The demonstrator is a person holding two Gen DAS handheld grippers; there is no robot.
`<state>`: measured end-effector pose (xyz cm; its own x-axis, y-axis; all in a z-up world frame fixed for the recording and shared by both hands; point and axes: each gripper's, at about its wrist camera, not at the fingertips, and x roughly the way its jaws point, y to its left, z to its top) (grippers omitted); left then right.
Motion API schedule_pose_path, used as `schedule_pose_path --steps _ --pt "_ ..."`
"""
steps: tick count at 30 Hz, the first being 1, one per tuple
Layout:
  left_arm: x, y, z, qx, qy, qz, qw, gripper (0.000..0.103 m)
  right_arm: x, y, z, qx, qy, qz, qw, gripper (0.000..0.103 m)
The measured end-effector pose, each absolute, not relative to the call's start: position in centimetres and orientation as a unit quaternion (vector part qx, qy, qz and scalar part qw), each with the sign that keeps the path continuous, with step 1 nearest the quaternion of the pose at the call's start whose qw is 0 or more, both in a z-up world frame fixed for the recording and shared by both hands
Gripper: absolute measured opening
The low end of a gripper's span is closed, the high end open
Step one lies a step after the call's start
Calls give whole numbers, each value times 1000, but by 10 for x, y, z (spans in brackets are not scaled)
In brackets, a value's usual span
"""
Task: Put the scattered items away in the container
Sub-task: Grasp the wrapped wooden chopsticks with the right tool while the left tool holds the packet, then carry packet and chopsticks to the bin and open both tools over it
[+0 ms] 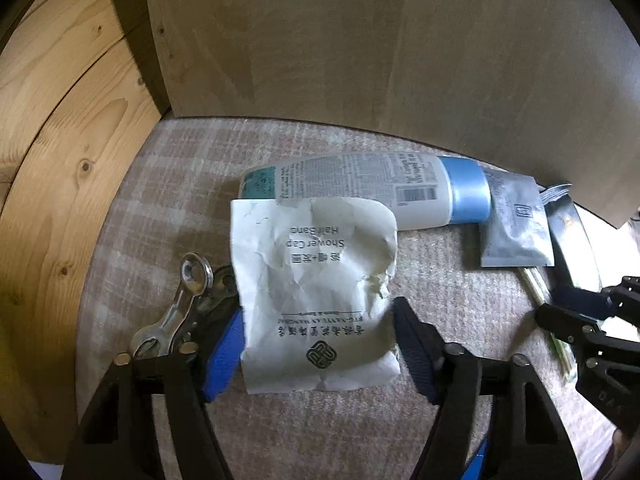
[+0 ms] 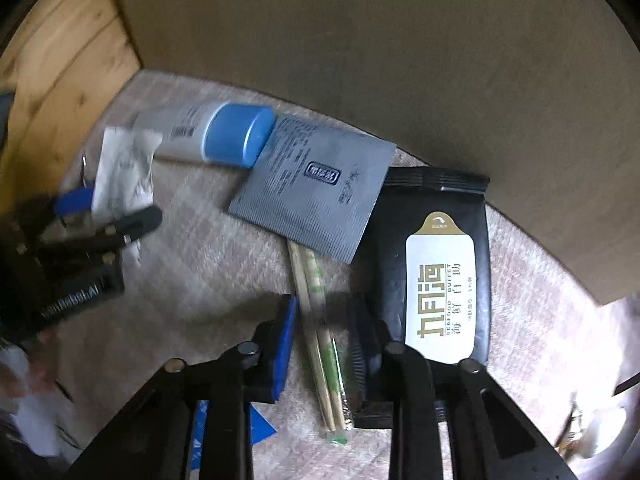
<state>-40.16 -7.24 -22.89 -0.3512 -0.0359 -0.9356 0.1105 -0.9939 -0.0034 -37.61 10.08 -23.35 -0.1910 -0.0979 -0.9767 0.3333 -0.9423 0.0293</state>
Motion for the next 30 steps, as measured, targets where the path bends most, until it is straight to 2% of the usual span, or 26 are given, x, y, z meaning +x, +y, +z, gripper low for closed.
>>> schedule_pose_path --steps 1,4,6,18,20,22,23,30 --pt "-401 -69 -228 567 31 -822 45 65 -374 100 -234 618 99 -766 144 12" --pt "-398 -60 -227 564 30 -824 46 56 -370 104 -235 623 86 -764 148 11" --pt "-394 -53 -227 564 34 -824 42 55 -365 110 -235 626 72 -762 149 11" --pt "-313 12 -227 569 45 -821 17 52 -294 155 -243 646 -7 -744 171 10" --pt "-291 31 -229 570 45 -820 15 52 -277 164 -247 650 -18 -741 167 4" --pt "-276 34 -230 573 47 -818 12 51 -258 174 -249 650 -33 -741 164 4" --pt "-274 8 -230 574 48 -817 10 51 -253 172 -247 650 -36 -742 163 4" --pt "-210 39 -209 574 52 -817 0 49 -194 195 -242 645 -68 -748 140 4"
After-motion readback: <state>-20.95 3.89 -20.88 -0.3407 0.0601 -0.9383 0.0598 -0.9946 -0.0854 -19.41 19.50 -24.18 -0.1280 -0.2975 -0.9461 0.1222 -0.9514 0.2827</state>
